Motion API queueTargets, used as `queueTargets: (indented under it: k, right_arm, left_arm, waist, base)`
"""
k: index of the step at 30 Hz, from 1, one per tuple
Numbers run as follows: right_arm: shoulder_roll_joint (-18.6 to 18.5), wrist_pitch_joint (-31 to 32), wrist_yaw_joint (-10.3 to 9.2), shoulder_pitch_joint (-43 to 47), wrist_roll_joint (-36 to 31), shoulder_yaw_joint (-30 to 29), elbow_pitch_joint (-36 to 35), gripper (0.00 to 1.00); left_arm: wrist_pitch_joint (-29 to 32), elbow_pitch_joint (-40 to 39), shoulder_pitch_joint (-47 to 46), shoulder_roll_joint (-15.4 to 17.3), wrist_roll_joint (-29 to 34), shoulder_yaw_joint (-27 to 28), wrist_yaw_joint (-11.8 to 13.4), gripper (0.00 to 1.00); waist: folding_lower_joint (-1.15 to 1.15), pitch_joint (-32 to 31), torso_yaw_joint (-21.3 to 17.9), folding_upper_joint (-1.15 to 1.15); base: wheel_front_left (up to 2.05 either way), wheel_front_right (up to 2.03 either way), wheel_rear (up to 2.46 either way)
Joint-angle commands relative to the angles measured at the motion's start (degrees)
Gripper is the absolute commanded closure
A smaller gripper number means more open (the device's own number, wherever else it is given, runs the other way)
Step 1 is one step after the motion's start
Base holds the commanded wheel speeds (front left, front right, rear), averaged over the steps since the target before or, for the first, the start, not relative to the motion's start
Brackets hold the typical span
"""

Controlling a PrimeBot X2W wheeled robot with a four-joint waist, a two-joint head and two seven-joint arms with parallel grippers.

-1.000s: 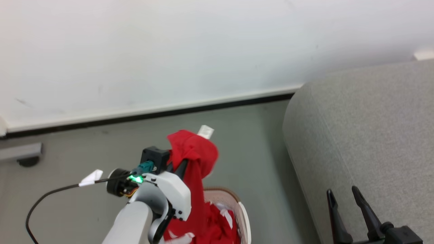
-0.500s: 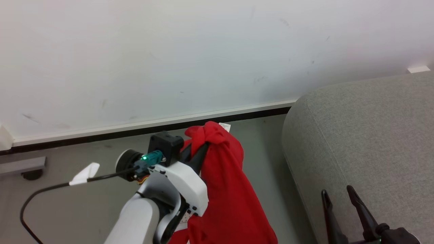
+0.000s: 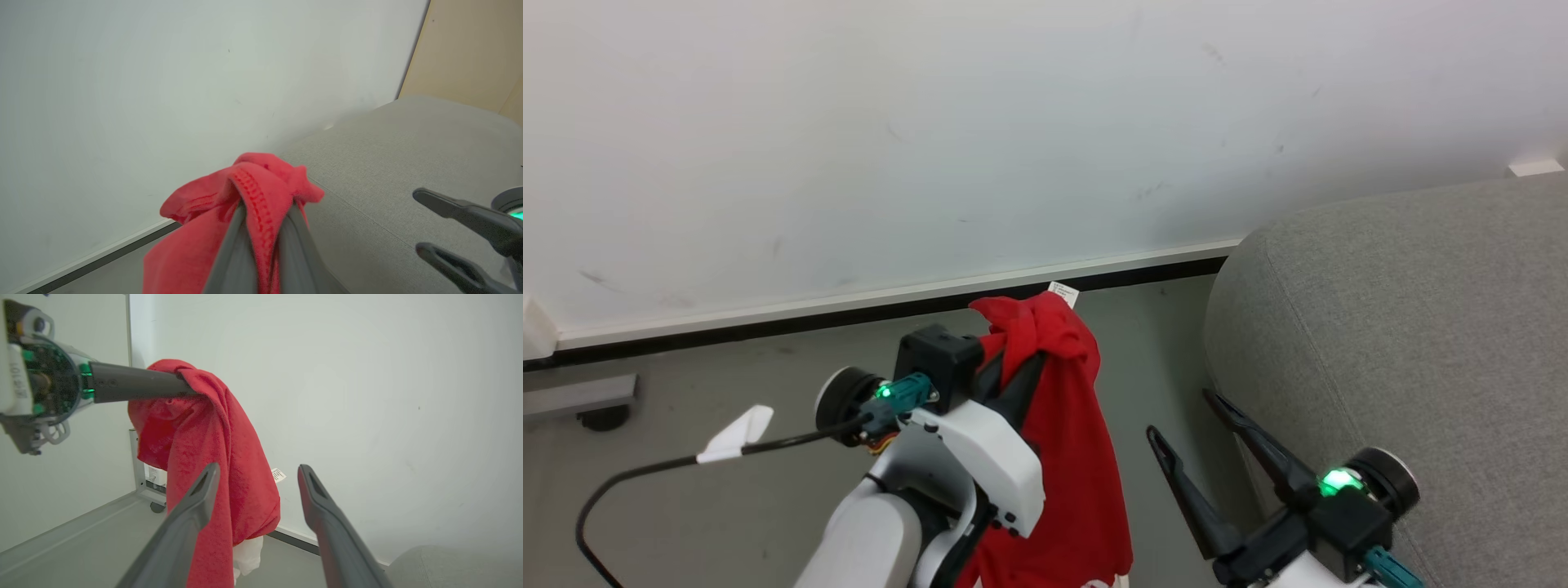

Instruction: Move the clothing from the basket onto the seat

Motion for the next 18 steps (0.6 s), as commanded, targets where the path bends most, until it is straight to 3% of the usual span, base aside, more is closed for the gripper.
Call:
queueTargets:
  k: [1, 8, 18]
  right_arm:
    - [-0.7, 0.0, -0.13, -3.0, 1.0, 2.6, 1.2, 0.0]
    - [-0.2, 0.0, -0.12, -13.1, 1.6, 11.1, 8.6, 0.0]
    - [3.6, 0.0, -0.13, -15.8, 6.0, 16.4, 21.8, 0.0]
  left_arm:
    - [0.1, -0.4, 0.8, 0.1, -0.1, -0.3, 0.0, 1.0]
    - [-0.1, -1.5, -0.1, -0.2, -0.5, -2.3, 0.0, 1.0]
    - [0.5, -5.4, -1.4, -0.5, -2.3, -5.5, 0.2, 1.0]
  waist:
    - [0.0, 0.0, -0.1, 0.0]
    - [0.0, -0.3, 0.6, 0.0]
    - [0.0, -0.8, 2.1, 0.0]
  base:
    - [0.0, 0.0, 0.0]
    - [0.0, 0.0, 0.0]
    - [0.0, 0.0, 0.0]
